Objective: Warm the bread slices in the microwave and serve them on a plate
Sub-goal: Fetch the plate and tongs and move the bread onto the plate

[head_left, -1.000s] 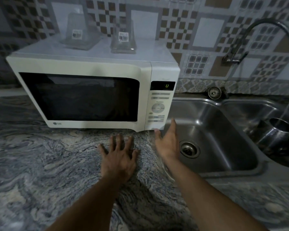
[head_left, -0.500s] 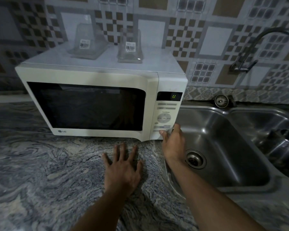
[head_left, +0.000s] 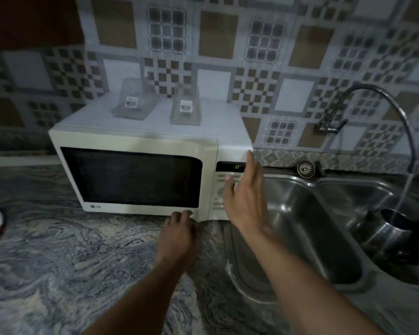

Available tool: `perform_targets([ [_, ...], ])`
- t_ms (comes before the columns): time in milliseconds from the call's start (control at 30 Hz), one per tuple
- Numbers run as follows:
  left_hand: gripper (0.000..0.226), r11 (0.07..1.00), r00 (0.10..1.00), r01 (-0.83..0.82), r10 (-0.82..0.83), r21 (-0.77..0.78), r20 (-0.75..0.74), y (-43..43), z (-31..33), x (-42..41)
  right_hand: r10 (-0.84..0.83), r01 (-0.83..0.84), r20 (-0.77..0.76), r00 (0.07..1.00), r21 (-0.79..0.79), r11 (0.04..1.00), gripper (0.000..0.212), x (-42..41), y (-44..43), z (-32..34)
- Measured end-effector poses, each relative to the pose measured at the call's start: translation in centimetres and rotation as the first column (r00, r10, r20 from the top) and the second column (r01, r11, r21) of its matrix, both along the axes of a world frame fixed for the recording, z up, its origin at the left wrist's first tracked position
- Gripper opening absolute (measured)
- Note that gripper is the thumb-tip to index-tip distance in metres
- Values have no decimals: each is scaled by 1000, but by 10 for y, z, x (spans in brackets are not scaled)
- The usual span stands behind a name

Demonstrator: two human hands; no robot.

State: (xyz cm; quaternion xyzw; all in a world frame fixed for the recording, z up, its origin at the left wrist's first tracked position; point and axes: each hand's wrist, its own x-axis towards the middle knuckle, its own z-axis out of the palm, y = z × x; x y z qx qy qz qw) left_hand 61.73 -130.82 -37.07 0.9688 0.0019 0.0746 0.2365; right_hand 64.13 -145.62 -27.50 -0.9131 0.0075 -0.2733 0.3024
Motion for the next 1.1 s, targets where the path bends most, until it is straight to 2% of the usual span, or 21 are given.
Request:
perform_targets([
  [67,39,985,993,-48,64,-164,95,-10,26,9,15,-19,-27,1000,-142,990,61,9,-5,25],
  [167,35,940,991,-17,60,-340,117,-23,58,23,79,-111,-108,991,-336,935,49,22,-11,53],
  [333,20,850,990,3,72,-527,121,-34,99,39,124,-164,-114,986,-467,869,44,31,-15,84],
  [533,29,847,993,-85,114,-524,24,-29,108,47,55,-113,-129,990,-497,860,45,24,-10,94],
  [1100,31,871,978,-144,199,-470,69,-37,112,39,108,-158,-138,984,-428,890,39,27,-16,96],
])
